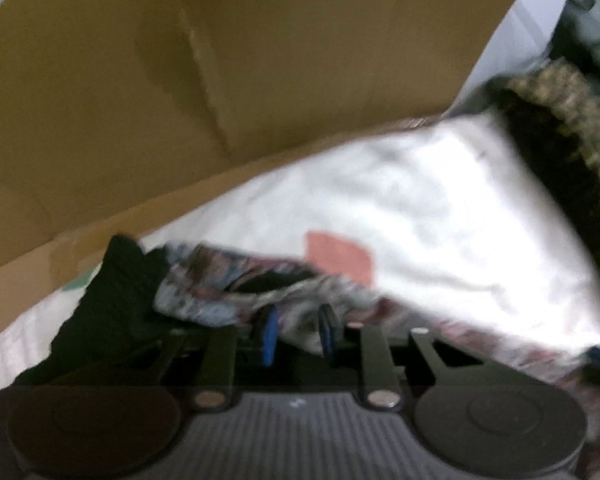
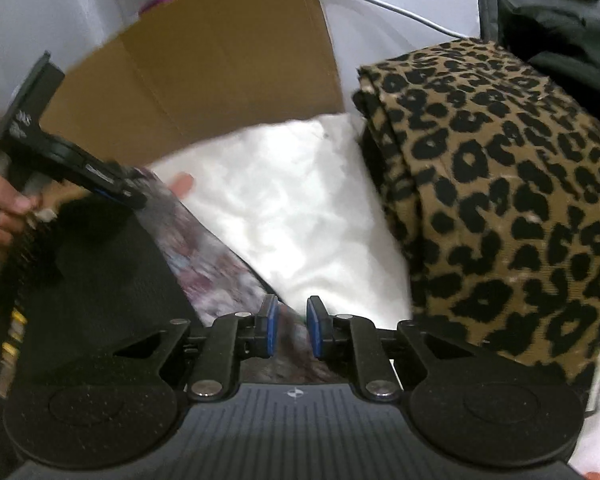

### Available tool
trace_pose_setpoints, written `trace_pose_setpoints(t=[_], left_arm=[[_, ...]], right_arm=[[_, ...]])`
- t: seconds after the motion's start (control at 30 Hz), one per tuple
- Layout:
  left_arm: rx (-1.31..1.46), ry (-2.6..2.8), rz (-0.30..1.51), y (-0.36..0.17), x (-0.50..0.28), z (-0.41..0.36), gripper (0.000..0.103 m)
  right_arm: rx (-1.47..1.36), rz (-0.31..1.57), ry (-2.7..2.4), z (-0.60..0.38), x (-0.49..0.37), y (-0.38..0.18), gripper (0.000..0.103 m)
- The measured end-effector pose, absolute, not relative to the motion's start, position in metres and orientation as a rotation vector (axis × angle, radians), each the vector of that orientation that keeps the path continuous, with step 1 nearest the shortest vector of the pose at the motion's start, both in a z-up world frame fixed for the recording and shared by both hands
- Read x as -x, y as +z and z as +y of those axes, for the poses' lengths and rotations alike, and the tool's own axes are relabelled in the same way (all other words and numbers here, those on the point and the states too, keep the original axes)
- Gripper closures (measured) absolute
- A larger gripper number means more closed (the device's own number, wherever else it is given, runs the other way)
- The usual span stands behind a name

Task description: Fold clothes

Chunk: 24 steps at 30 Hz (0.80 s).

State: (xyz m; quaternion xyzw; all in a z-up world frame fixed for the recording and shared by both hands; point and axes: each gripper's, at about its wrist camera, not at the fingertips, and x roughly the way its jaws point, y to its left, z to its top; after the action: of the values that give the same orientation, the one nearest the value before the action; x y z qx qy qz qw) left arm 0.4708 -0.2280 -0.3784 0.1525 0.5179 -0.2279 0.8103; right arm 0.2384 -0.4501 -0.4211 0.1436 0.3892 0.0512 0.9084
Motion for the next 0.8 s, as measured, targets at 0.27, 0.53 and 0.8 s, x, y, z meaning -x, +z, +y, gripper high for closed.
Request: trace_pose_setpoints(t=[0.27,0.53,0.8], left_arm=[[-0.315,-0.595,1.108,-0.376,-0.469,-0.251,0.08],[-0.37,-0.58,1.153,-0.399,-0.465,-0.249,0.077],[-0.384,-0.58,1.153,-0.397,-0.463,-0.245,0.077]], right_arm=[[-0.328,0.825,0.089,-0.444,-0.265,-0.431,0.081],[-0.215,0.792,0.186,-0.425,-0.254,-0.432,0.083],[-0.148,0.807,0.191,-0.423,-0.271,-0.433,0.082]])
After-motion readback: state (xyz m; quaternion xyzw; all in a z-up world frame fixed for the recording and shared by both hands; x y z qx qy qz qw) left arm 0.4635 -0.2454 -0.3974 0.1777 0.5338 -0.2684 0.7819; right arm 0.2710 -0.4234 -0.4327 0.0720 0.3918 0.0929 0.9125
